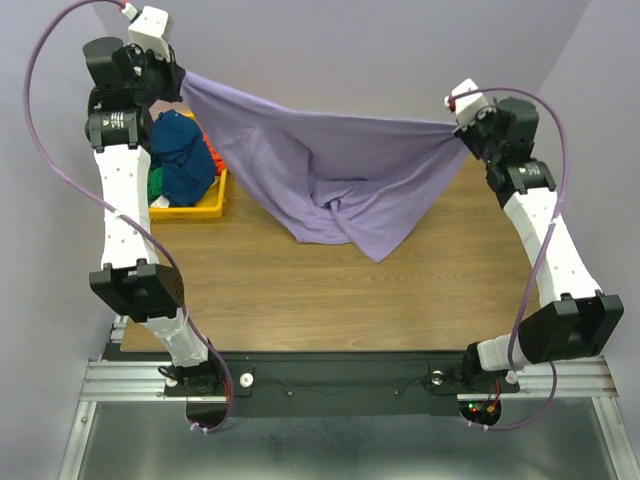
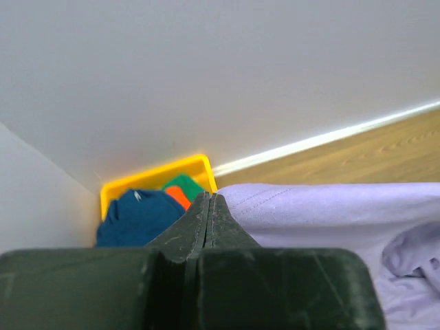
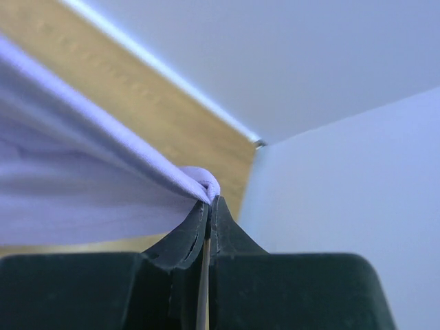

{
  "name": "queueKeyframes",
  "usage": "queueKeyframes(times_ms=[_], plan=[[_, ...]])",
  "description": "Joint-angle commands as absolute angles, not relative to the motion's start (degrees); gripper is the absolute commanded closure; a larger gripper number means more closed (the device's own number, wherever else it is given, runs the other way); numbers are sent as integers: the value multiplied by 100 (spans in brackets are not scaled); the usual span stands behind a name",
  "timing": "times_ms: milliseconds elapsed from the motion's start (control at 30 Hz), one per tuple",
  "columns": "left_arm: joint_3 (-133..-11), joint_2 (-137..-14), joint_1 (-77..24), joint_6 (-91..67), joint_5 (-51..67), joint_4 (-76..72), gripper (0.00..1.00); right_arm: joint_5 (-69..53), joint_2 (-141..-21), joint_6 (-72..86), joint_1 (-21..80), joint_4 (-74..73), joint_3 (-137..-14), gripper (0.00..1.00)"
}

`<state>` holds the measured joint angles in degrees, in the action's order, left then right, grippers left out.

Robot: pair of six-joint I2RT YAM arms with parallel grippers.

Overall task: Fold and stack the t-shirts
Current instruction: Flatten the tshirt out

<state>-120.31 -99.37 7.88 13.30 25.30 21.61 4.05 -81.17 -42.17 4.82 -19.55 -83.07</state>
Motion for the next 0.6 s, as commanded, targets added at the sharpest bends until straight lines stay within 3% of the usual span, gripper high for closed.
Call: queueKeyframes(times_ms=[0,133,567], plan=[[-12559,-9370,817,1441,2663,1635,100,949,-8121,-4429,299,-1872,-9157,99],[-12420,-8940,817,1468,2680,1530,100,1247,-8042,-4579,202,-1872,-9720,100],[-10135,-5848,826,1222,2207,502,100,2012,-6822,-5194,193,-1863,-10696,99]])
